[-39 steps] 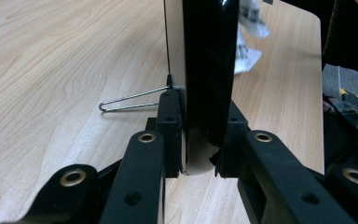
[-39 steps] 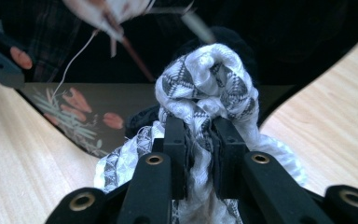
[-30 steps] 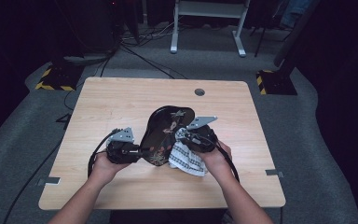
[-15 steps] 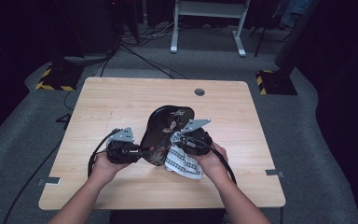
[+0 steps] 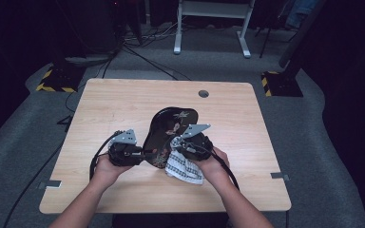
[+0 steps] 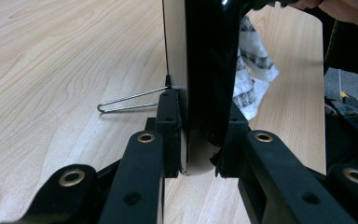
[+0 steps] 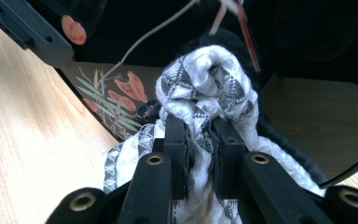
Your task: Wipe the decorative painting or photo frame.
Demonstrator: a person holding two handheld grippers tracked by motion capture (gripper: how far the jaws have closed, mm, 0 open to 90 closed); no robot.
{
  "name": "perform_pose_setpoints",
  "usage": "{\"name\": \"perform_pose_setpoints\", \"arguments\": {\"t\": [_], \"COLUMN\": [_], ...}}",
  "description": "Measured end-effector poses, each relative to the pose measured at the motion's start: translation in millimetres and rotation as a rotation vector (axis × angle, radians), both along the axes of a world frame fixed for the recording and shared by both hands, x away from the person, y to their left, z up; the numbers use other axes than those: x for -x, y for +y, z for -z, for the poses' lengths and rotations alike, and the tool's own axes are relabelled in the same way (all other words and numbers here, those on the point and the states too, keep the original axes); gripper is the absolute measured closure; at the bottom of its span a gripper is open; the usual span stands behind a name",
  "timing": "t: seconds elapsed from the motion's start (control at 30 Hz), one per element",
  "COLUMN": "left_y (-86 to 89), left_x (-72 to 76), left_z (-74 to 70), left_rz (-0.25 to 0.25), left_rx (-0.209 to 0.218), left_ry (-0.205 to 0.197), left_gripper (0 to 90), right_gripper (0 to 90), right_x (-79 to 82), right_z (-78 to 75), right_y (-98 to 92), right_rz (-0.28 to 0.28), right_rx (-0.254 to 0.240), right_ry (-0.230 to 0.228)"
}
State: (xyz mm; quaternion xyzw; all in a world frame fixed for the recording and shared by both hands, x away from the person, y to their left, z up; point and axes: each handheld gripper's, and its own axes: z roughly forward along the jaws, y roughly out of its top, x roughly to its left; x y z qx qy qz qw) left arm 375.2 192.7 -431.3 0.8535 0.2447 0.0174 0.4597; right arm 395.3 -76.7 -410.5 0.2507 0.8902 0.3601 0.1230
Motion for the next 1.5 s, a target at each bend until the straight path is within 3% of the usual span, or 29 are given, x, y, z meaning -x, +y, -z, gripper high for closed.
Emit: {"name": "perform_pose_setpoints", "arguments": {"t": [0.17,0.23,0.33,0.5,0.57,0.73,0.8,0.9,1.23,1.4,1.5], "left_y": [0.1,0.1,0.1,0.1,-0.1,0.1,0.1,0.4,0.8,0.8,1.3], "left_x": [-0.3,-0.2,-0.2,-0.7,-0.5,-1.1,-1.1,-1.2,-2.4,-2.5,-3.1], "left_z": [0.1,0.2,0.2,0.5,0.4,0.4,0.5,0.5,1.3,1.4,1.8], "left_rz": [0.002,-0.001,-0.001,-0.006,-0.005,-0.007,-0.008,-0.011,-0.021,-0.023,-0.023], "left_rx": [0.001,0.002,0.003,0.006,0.004,0.006,0.008,0.008,0.019,0.021,0.029], "left_ry": [0.000,0.002,0.003,0.003,0.000,0.003,0.004,0.006,0.017,0.017,0.030], "left_gripper": [76.3,76.3,76.2,76.2,76.1,76.5,76.4,76.4,76.3,76.5,76.4], "right_gripper": [79.3,79.3,79.5,79.7,79.6,79.5,79.4,79.3,79.5,79.4,79.4], "right_x": [3.2,3.9,3.8,3.0,2.5,2.3,3.0,3.4,2.9,2.9,2.9], "right_z": [-25.0,-27.5,-21.8,8.2,13.5,8.2,-5.5,-8.2,34.3,30.1,15.4], "right_y": [3.6,5.8,5.5,5.1,4.4,6.6,7.4,9.6,8.9,10.6,8.7], "right_rz": [-0.016,-0.015,-0.021,-0.019,-0.020,-0.026,-0.030,-0.029,-0.020,-0.032,-0.033], "right_rx": [-0.059,-0.064,-0.069,-0.010,-0.003,0.026,-0.012,-0.014,0.019,0.041,0.002], "right_ry": [-0.047,-0.057,-0.054,-0.003,0.010,0.003,-0.023,-0.024,0.050,0.038,-0.002]}}
